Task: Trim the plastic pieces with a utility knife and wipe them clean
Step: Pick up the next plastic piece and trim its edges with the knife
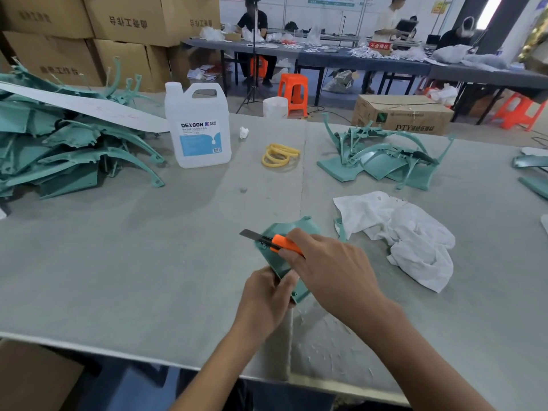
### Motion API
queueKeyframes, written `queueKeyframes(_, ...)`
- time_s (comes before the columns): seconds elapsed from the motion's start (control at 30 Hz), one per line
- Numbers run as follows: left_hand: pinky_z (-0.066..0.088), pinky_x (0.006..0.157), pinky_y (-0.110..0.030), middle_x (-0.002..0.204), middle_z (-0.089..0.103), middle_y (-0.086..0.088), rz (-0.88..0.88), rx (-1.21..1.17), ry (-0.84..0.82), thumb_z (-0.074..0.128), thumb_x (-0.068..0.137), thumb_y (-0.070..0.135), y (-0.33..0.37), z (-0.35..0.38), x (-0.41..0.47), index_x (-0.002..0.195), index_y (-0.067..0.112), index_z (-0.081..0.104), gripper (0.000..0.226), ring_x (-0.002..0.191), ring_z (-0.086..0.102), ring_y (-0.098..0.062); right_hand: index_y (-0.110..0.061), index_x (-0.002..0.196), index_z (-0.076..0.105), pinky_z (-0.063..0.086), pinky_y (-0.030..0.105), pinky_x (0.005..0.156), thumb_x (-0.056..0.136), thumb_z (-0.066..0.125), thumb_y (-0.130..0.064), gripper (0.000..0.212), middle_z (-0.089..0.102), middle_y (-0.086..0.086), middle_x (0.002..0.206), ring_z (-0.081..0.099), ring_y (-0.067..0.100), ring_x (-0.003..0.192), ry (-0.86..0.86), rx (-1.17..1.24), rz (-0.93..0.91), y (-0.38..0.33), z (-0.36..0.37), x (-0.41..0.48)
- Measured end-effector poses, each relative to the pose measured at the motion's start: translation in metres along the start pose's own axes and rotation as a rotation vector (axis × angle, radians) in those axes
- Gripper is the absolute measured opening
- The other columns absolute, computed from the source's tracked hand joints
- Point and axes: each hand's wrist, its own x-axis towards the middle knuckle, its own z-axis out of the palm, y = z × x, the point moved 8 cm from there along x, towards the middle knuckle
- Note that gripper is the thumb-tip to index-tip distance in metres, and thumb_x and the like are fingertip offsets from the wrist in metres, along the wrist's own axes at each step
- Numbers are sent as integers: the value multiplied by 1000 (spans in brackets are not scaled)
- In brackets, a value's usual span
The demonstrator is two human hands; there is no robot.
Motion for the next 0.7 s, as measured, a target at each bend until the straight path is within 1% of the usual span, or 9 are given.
queueKeyframes(0.03,58,64,-40,67,71,0,33,23,3,57,95,35,2,-1,-3,76,13,67,31,61,68,-11,-32,107,44,42,37,58,102,26,-63,37,55,-8,80,59,23,70,21,1,19,3,-1,1)
queueKeyframes(0.1,48,59,-40,65,66,-3,104,80,10,56,96,38,5,-4,-7,72,12,61,36,57,61,-12,-31,101,41,38,36,54,103,25,-63,36,50,-8,70,52,22,59,76,-23,77,15,-7,3)
queueKeyframes(0.2,43,55,-32,68,64,-2,153,145,32,58,99,35,4,-7,-10,67,16,57,38,60,59,-16,-28,99,39,39,38,55,103,25,-61,36,52,-7,66,57,28,62,106,-54,163,37,-17,1)
queueKeyframes(0.3,43,54,-32,67,65,0,147,162,33,57,98,37,7,-4,-8,66,16,58,38,58,59,-14,-31,98,41,44,38,55,101,25,-63,36,51,-7,63,54,24,58,160,67,118,29,-23,-8)
queueKeyframes(0.37,46,55,-33,66,66,1,157,179,21,53,93,41,10,0,-9,65,17,57,38,56,60,-13,-34,100,43,43,37,54,100,26,-65,36,51,-10,68,54,19,59,142,103,48,12,-19,-14)
queueKeyframes(0.43,48,57,-37,66,66,2,165,204,23,52,94,41,10,1,-12,66,18,57,37,57,60,-13,-35,102,44,38,36,54,100,27,-65,35,53,-11,76,52,18,62,114,87,37,10,-14,-16)
queueKeyframes(0.53,39,52,-25,63,59,10,243,224,21,55,101,35,12,-5,-19,65,23,49,39,55,53,-8,-31,97,43,38,37,57,103,30,-60,32,49,-9,78,50,22,63,177,18,169,47,-24,-6)
queueKeyframes(0.6,38,54,-21,64,58,14,249,180,-14,56,101,32,15,-9,-22,68,24,52,35,59,52,-3,-29,96,46,42,39,60,102,33,-57,31,52,-8,79,54,23,67,184,117,244,74,-29,-3)
queueKeyframes(0.7,51,70,-19,87,72,20,200,36,-48,56,102,23,30,-23,-22,90,23,67,16,82,67,-2,-32,94,48,40,37,56,99,36,-60,31,58,-5,70,56,16,64,220,363,262,88,-33,-7)
